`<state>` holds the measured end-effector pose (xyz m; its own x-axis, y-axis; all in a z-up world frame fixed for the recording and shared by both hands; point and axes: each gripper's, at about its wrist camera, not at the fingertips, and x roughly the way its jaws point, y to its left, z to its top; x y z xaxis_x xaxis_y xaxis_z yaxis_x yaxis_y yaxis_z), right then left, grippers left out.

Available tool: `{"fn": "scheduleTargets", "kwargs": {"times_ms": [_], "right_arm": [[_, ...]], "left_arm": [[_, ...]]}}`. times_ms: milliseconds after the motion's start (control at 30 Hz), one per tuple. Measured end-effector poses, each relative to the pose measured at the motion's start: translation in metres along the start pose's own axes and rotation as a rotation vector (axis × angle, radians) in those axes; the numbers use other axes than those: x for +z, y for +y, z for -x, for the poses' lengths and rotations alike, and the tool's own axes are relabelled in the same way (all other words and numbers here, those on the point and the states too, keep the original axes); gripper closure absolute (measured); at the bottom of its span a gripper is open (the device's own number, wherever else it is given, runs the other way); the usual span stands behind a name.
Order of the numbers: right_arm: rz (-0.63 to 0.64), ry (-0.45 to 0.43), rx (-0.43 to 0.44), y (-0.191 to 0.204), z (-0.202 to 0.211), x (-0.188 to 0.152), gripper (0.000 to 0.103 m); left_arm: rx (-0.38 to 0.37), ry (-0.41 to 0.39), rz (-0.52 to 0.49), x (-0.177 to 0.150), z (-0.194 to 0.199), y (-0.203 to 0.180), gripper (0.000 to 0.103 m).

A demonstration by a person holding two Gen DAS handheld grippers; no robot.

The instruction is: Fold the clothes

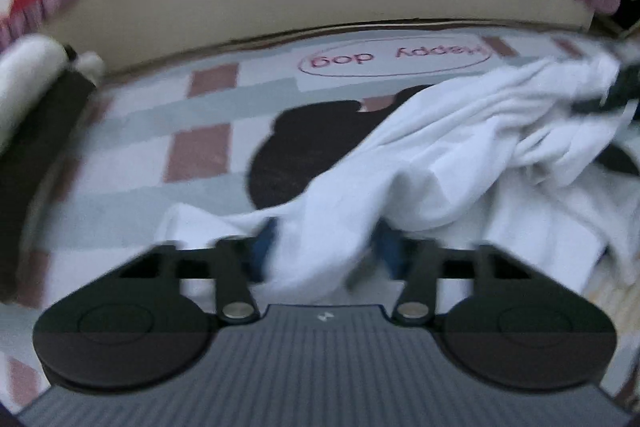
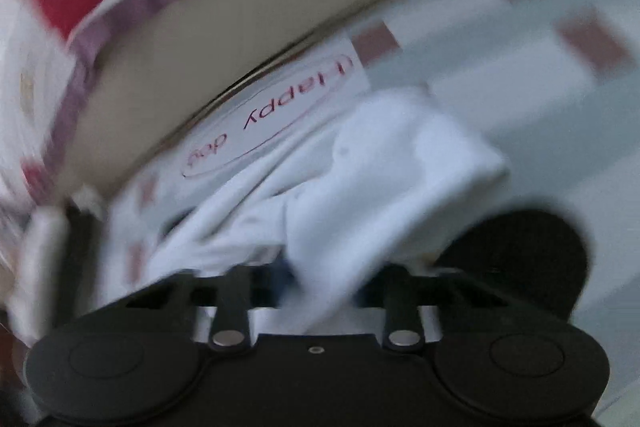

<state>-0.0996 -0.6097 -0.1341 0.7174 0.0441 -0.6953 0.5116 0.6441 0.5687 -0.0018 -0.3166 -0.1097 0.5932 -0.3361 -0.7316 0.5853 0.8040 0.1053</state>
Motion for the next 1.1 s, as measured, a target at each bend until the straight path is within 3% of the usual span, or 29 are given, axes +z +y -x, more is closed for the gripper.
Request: {"fn": "scheduleTargets", "kwargs": {"times_ms": [100, 167, 267, 367, 433, 567, 633, 733, 800, 867, 933, 1033, 1100], "right_arm": [[0.145, -0.042, -0.050, 0.020, 0.013, -0.003, 0.079], [0.241, -0.070, -0.083, 0.034, 0.021, -0.006, 0.080], [0.386, -0.112, -0.133, 0.054, 0.034, -0.009, 0.082], [0.531, -0.155, -0.183, 0.074, 0.046, -0.013, 0.082], [0.611, -0.195, -0.148, 0.106, 0.043, -0.005, 0.083], [0.766, -0.277, -0.067, 0.172, 0.035, 0.012, 0.084], [0.844, -0.318, -0.025, 0.206, 0.031, 0.021, 0.084], [0.960, -0.380, 0.038, 0.255, 0.026, 0.033, 0.085], [1.036, -0.421, 0.081, 0.288, 0.022, 0.042, 0.084], [1.113, -0.462, 0.125, 0.321, 0.018, 0.050, 0.081], [1.025, -0.364, 0.268, 0.342, -0.003, 0.059, 0.055], [0.888, -0.145, 0.232, 0.355, -0.038, 0.061, 0.052], [0.827, -0.066, 0.257, 0.340, -0.042, 0.053, 0.051]], "left_arm": [[0.044, -0.064, 0.026, 0.006, 0.015, 0.009, 0.082], [0.103, -0.119, 0.056, 0.012, 0.025, 0.018, 0.082], [0.182, -0.222, 0.154, 0.022, 0.046, 0.051, 0.088], [0.233, -0.252, 0.239, 0.021, 0.061, 0.087, 0.090], [0.271, -0.257, 0.249, 0.014, 0.068, 0.100, 0.090], [0.222, -0.229, 0.360, 0.005, 0.075, 0.124, 0.092], [0.245, -0.237, 0.398, 0.005, 0.077, 0.135, 0.092], [0.345, -0.278, 0.428, 0.007, 0.084, 0.148, 0.092], [0.486, -0.287, 0.434, 0.007, 0.086, 0.153, 0.092], [0.566, -0.221, 0.446, 0.006, 0.072, 0.162, 0.092], [0.521, -0.129, 0.509, -0.002, 0.055, 0.177, 0.092], [0.457, -0.014, 0.616, -0.016, 0.039, 0.200, 0.092], [0.427, 0.029, 0.676, -0.023, 0.035, 0.211, 0.092]]}}
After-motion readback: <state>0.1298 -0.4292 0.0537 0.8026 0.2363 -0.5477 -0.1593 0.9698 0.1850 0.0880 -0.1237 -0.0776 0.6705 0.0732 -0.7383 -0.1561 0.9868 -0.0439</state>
